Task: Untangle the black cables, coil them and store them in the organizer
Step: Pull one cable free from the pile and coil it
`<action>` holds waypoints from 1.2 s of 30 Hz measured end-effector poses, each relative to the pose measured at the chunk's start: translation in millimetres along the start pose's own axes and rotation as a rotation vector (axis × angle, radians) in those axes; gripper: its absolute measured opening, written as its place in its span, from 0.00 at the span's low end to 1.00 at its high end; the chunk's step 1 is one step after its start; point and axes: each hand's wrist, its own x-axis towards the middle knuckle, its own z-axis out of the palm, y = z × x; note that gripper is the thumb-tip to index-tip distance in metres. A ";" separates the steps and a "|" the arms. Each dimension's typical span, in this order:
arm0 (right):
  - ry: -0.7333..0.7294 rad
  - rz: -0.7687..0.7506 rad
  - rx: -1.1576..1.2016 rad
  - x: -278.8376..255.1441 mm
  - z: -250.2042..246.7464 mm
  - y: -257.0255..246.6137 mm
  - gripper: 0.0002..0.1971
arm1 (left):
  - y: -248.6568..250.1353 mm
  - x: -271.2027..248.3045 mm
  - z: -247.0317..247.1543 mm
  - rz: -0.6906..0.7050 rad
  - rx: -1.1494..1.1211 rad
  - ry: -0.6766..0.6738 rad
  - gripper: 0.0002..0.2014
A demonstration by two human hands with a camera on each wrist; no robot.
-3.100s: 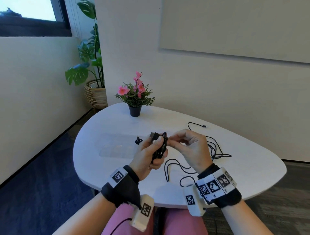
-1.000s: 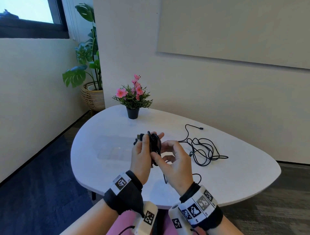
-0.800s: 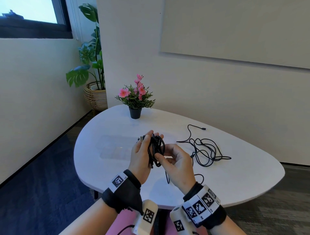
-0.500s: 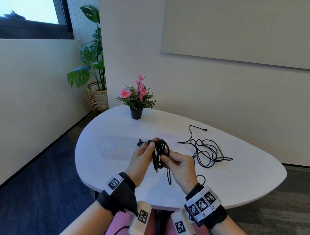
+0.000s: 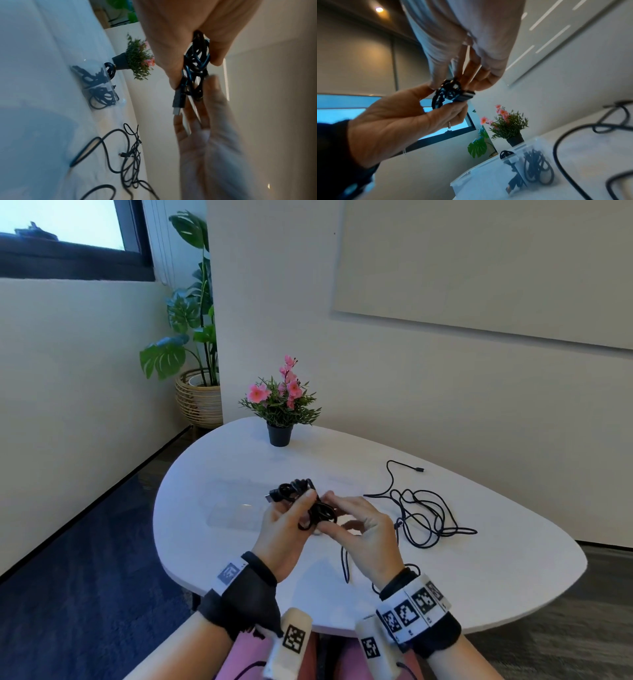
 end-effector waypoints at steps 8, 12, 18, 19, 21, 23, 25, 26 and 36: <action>0.076 0.058 0.187 -14.4 11.2 13.2 0.23 | 5.0 1.4 1.6 0.044 -0.149 0.074 0.02; 0.020 -0.001 0.150 -13.4 16.4 9.3 0.23 | 4.2 4.2 6.9 0.038 -0.191 0.171 0.06; 0.100 -0.154 0.096 -11.6 14.3 6.3 0.07 | 7.9 7.5 5.2 -0.060 -0.230 0.133 0.07; 0.116 -0.182 0.101 -11.8 11.7 3.6 0.04 | 10.2 8.1 3.9 -0.096 -0.178 0.107 0.09; 0.133 -0.230 0.073 -12.7 6.3 -2.1 0.04 | 14.4 8.2 0.6 -0.158 -0.055 0.039 0.11; 0.119 -0.264 0.062 -13.5 4.0 -6.7 0.06 | 16.2 5.6 1.0 -0.189 0.051 -0.004 0.12; 0.075 -0.257 0.139 -14.1 6.5 -10.2 0.08 | 13.5 2.2 3.7 -0.194 0.086 -0.001 0.11; 0.047 -0.251 0.166 -14.3 8.6 -11.8 0.09 | 11.5 1.0 5.2 -0.199 0.076 0.003 0.11; 0.145 -0.138 0.343 0.4 -14.9 -35.0 0.17 | 25.6 5.6 -5.0 -0.241 0.440 -0.073 0.11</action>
